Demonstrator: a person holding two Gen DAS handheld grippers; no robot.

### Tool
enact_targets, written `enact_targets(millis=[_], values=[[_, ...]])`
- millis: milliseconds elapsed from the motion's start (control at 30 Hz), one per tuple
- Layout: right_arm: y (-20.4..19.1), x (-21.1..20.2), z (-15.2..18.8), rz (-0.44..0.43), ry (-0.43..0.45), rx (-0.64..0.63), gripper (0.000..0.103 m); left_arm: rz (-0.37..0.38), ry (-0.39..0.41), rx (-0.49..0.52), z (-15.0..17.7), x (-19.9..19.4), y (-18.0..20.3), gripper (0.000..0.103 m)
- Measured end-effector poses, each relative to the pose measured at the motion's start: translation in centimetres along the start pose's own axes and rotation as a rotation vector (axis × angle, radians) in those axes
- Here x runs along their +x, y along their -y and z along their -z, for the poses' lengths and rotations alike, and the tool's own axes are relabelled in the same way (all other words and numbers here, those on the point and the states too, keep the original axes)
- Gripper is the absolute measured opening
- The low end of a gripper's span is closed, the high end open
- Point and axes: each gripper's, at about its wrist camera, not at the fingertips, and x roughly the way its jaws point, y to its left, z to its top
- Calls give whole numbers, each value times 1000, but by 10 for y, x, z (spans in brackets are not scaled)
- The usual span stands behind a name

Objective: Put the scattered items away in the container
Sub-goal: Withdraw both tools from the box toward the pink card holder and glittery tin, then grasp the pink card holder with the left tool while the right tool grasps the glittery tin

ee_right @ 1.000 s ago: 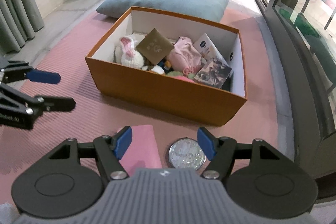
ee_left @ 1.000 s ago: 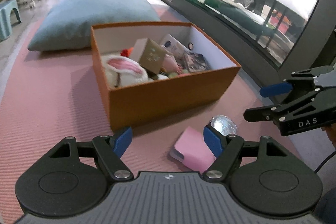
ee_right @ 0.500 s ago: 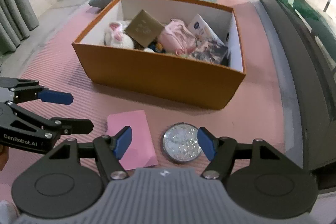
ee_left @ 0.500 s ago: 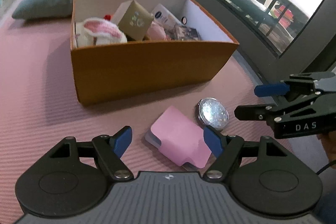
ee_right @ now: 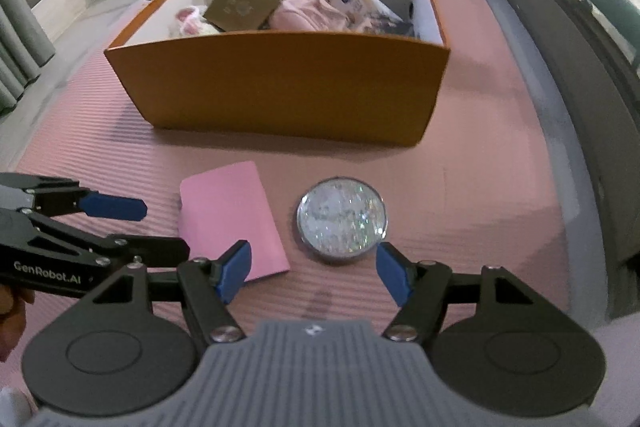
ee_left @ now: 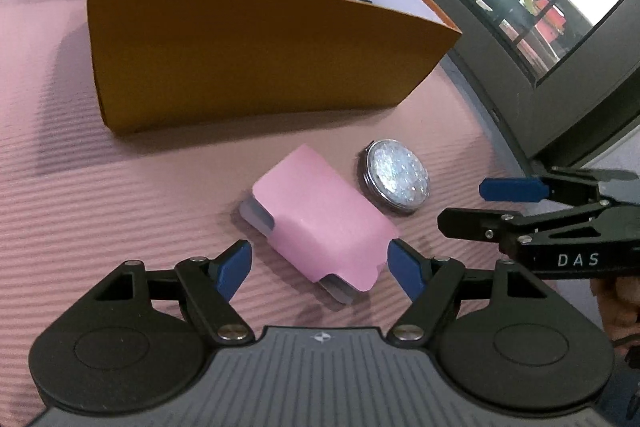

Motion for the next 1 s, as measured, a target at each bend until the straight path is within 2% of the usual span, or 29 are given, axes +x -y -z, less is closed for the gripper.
enact_targets(millis=[200,400,667,767,800,833,867,900,967,1000], values=[[7,-3,18,-2,40,75,72,17,4,-72,7,3,-7,88],[14,-4,38,18,124,125,73,13,1,-153,13,15,-15,89],[29,0,47,8,152,194,75,60,64,-274,12,18,-20,91],[31,1,49,6,154,200,75,47,64,-265,7,24,-14,90],[31,1,49,5,155,202,75,26,61,-243,5,25,-10,86],[31,1,50,3,154,205,75,-4,58,-217,4,26,-7,72],[31,2,51,3,153,209,75,-31,56,-200,3,26,-5,54],[31,2,52,4,152,212,75,-36,59,-204,3,25,-8,51],[32,1,53,6,152,216,75,7,57,-262,4,22,-21,41],[31,1,53,7,153,218,75,26,50,-284,4,21,-26,39]])
